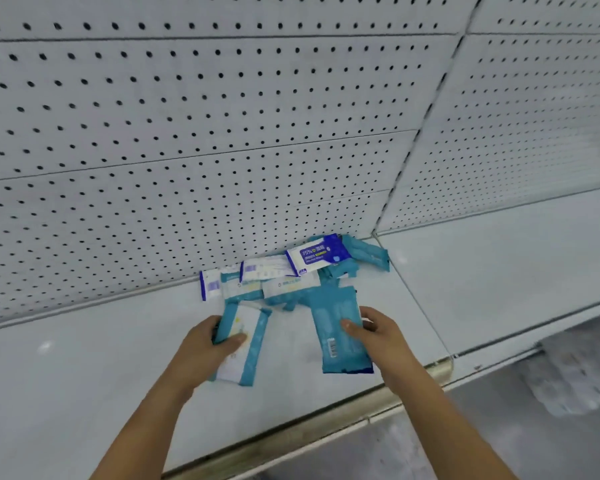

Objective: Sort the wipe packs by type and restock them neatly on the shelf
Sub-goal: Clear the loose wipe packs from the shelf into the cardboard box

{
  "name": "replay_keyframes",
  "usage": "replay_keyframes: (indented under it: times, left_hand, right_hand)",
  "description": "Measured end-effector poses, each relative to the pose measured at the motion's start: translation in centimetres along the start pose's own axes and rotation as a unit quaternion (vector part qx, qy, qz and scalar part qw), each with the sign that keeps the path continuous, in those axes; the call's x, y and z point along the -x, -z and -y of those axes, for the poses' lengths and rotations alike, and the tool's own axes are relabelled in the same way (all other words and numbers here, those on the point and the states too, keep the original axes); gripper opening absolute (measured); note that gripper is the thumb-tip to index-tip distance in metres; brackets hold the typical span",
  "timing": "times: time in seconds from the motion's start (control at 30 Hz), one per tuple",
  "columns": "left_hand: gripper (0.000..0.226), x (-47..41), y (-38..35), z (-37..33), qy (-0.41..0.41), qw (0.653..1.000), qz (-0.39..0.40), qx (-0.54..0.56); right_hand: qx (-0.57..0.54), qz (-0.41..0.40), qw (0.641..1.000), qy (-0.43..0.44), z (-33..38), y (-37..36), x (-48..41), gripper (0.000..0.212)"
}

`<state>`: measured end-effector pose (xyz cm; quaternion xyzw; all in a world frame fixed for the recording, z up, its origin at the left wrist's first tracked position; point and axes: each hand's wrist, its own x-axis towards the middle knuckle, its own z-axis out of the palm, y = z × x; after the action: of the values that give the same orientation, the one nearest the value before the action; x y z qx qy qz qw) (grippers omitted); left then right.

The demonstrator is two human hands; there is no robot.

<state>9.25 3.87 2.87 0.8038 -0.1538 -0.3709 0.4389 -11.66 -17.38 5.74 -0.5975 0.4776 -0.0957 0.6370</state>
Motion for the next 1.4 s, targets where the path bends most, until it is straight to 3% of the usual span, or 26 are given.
replay_keyframes:
  times: [0.17,0.43,0.63,0.8,1.1,1.27,1.4]
  left_hand:
    - [0.027,4.2,-8.4,-4.5,-0.035,0.995,0.047,0.077]
    - [0.031,13.3,-25.9,-12.4,-0.096,0.975,0.168,0.11]
    - [0.051,17.8,-37.2,-16.5,-0.114,0.955,0.264,0.07]
    - [0.034,19.6,-45.9,-18.3,-0.131,0.933,0.333,0.029]
    - [0.047,19.5,-60.1,-21.6,-0.112,0.881,0.459,0.003]
    - [0.031,20.4,-68.4,-24.5,-0.121,0.855,0.504,-0.01]
    - [0.038,22.4,-74.6,-26.6,-0.132,0.839,0.528,-0.022]
  right_hand:
    - [-0.204,-0.034,0.978,0.003,-2.7,8.7,6.1,0.027]
    - [-0.306,-0.127,0.942,0.059,-7.6,25.2,16.2,0.027]
    - [-0.353,-0.191,0.912,0.084,-12.2,34.5,22.0,0.027]
    - [-0.367,-0.262,0.889,0.083,-16.1,40.4,24.5,0.029]
    - [-0.395,-0.402,0.825,0.048,-20.5,49.4,26.9,0.028]
    - [-0.396,-0.454,0.797,0.047,-21.4,55.2,28.1,0.026]
    - [-0.403,-0.483,0.776,0.056,-22.8,59.9,28.8,0.026]
